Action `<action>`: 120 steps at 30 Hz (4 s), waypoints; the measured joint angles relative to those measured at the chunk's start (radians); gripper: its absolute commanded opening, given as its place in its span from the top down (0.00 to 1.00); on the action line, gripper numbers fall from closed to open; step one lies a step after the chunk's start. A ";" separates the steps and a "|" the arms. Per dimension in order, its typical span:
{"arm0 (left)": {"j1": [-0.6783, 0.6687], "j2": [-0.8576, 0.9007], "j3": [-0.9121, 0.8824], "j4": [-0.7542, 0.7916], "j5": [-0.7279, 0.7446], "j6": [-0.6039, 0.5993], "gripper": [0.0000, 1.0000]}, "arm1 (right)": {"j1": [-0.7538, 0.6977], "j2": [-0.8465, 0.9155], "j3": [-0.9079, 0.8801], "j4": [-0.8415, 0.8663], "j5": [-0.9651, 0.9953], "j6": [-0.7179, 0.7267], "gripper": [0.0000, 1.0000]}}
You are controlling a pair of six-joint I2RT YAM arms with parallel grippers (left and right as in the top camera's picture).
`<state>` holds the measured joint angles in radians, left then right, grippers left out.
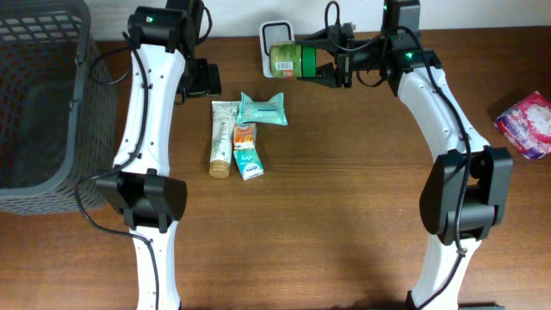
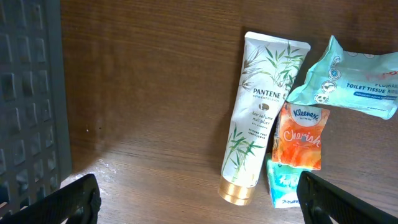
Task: Scan the item barcode
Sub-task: 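Hold the green jar up in front of the scanner, then carry the jar to the far right beside the pink pack, release, then move the right gripper to the teal toilet tissue pack and grasp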
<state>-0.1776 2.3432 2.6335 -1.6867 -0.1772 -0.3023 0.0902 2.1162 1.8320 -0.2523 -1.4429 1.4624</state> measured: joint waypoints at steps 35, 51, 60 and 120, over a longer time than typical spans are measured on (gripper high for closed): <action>0.000 0.000 0.000 0.000 0.000 0.000 0.01 | 0.332 0.089 0.006 0.260 1.769 -0.919 0.53; 0.000 0.000 0.000 0.000 0.000 0.000 0.01 | 0.329 0.260 0.004 0.522 1.729 -1.084 0.49; 0.000 0.000 0.000 0.000 0.000 0.000 0.01 | 0.247 0.129 -0.001 0.250 1.818 -1.104 0.43; 0.000 0.000 0.000 0.000 0.000 0.000 0.01 | 0.319 0.233 0.017 -0.154 1.224 -1.156 0.32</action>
<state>-0.1776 2.3432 2.6335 -1.6867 -0.1772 -0.3023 0.4091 2.3489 1.8492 -0.4065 -0.2192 0.3065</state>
